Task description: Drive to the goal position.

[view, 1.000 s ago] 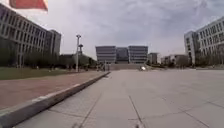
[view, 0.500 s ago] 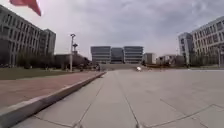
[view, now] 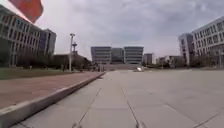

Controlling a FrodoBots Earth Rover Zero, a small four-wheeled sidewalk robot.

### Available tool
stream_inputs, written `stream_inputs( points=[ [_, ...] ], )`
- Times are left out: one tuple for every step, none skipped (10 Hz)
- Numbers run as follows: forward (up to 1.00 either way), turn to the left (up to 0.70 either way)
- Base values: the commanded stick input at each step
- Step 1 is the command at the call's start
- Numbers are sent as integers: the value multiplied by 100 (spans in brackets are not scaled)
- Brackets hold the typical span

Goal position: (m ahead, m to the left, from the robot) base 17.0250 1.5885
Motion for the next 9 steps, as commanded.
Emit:
stream_inputs(
  points=[
    [45,0],
    [45,0],
    [45,0],
    [45,0],
    [45,0],
    [45,0],
    [45,0],
    [45,0],
    [45,0]
  ],
)
